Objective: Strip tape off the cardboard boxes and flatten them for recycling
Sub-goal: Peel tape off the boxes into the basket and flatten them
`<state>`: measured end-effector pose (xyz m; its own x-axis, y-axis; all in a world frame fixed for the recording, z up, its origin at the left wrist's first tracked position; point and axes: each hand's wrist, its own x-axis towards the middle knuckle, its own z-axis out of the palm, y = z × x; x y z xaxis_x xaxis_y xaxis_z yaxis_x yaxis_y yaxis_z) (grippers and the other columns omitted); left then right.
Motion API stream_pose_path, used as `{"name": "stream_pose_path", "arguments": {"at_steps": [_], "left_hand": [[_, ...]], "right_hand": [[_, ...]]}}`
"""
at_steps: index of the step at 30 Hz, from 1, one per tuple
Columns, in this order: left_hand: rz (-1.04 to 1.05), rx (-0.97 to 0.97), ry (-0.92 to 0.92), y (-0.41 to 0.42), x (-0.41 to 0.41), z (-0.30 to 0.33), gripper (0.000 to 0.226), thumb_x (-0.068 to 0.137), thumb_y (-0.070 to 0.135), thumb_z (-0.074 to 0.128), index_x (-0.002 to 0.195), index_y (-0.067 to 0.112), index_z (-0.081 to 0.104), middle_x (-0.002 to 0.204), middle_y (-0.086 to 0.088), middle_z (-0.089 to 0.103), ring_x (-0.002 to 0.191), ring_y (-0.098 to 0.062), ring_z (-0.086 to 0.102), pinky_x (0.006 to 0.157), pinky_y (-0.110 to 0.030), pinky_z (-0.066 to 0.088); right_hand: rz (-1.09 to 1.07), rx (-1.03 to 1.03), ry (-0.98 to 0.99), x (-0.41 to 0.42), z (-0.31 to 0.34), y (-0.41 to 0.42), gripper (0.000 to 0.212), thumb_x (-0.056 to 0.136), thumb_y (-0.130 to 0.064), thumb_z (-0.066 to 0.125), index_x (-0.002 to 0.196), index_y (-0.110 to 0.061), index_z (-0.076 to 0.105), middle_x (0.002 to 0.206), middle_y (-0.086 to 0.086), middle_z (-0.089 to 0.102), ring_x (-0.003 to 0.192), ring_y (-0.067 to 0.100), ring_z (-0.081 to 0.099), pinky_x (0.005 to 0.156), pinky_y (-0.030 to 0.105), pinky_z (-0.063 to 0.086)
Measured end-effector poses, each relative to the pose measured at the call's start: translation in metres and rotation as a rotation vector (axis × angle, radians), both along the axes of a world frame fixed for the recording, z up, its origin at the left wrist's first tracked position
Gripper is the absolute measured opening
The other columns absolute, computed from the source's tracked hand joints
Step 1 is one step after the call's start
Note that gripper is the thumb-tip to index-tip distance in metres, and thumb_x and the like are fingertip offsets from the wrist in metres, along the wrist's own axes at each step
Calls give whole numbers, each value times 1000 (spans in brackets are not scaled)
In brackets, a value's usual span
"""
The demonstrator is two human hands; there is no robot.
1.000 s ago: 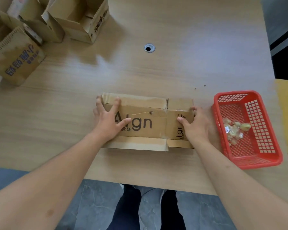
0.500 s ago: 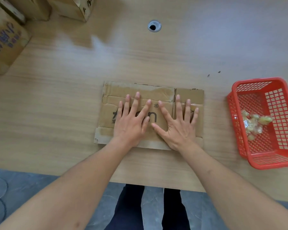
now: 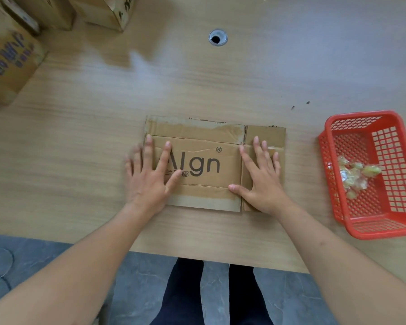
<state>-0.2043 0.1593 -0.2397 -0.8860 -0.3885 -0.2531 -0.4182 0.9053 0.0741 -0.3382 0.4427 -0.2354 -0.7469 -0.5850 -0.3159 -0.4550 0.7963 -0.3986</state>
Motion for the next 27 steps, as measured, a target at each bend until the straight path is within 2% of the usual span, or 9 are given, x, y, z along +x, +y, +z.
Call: {"name": "stream_pose_path", "arguments": {"at_steps": [2, 4, 7, 9, 12, 15, 18, 23, 27], "left_hand": [[139, 18, -19, 10, 3, 5, 72, 97, 76, 18, 159, 48, -6, 166, -24, -5, 155, -41, -1, 125, -56, 9], [217, 69, -21, 24, 3, 13, 71, 96, 75, 22, 159, 48, 3, 163, -26, 7, 150, -43, 13, 122, -55, 19], [369, 156, 57, 35, 4, 28, 73, 90, 77, 44, 155, 51, 24, 152, -20, 23, 137, -39, 28, 113, -54, 29], [520, 231, 65, 36, 6, 40, 84, 76, 78, 64, 150, 55, 30, 140, -16, 32, 129, -36, 34, 112, -51, 29], [709, 471, 8, 41, 16, 56, 108, 63, 69, 83, 150, 63, 20, 123, -7, 32, 128, -36, 40, 115, -46, 32], [669, 644, -23, 56, 38, 68, 120, 65, 52, 91, 154, 58, 11, 119, 0, 23, 132, -32, 42, 118, -45, 32], [635, 630, -25, 66, 51, 77, 122, 71, 43, 90, 159, 50, 5, 125, -2, 23, 131, -32, 45, 118, -45, 31], [622, 590, 61, 50, 62, 99, 121, 71, 41, 90, 156, 55, 6, 137, -14, 32, 129, -35, 46, 113, -51, 36], [487, 602, 143, 27, 60, 127, 118, 73, 35, 90, 157, 55, 9, 145, -18, 37, 139, -36, 40, 114, -54, 34]], "right_hand": [[-29, -6, -19, 0, 1, -2, 107, 83, -70, 66, 164, -39, 3, 168, -2, -28, 153, 16, -31, 125, 53, -10], [-98, 7, -15, 4, 5, -1, 109, 77, -76, 67, 162, -47, 5, 168, -2, -28, 154, 17, -28, 126, 53, -9], [-453, 100, -66, 16, 15, -4, 127, 58, -88, 71, 157, -57, -2, 167, 10, -27, 155, 31, -23, 123, 58, -3], [-605, 138, -90, 24, 20, -8, 134, 52, -89, 74, 157, -55, -2, 168, 19, -15, 155, 36, -16, 123, 59, 4], [-611, 91, -7, 26, 25, 0, 121, 59, -80, 79, 158, -43, 21, 164, 21, 14, 155, 39, 7, 121, 57, 16], [-592, 57, -9, 19, 32, 13, 107, 58, -71, 86, 149, -38, 40, 153, 17, 31, 145, 37, 26, 118, 52, 24], [-564, -33, -71, 13, 46, 24, 87, 60, -55, 93, 135, -41, 51, 133, 8, 37, 130, 30, 38, 113, 46, 29], [-498, -241, -148, 27, 84, 34, 84, 73, -28, 92, 142, -46, 47, 124, 1, 28, 113, 22, 43, 113, 35, 37], [-497, -270, -71, 52, 117, 29, 93, 76, -20, 91, 152, -41, 41, 138, 3, 25, 127, 21, 41, 118, 34, 35]]}}
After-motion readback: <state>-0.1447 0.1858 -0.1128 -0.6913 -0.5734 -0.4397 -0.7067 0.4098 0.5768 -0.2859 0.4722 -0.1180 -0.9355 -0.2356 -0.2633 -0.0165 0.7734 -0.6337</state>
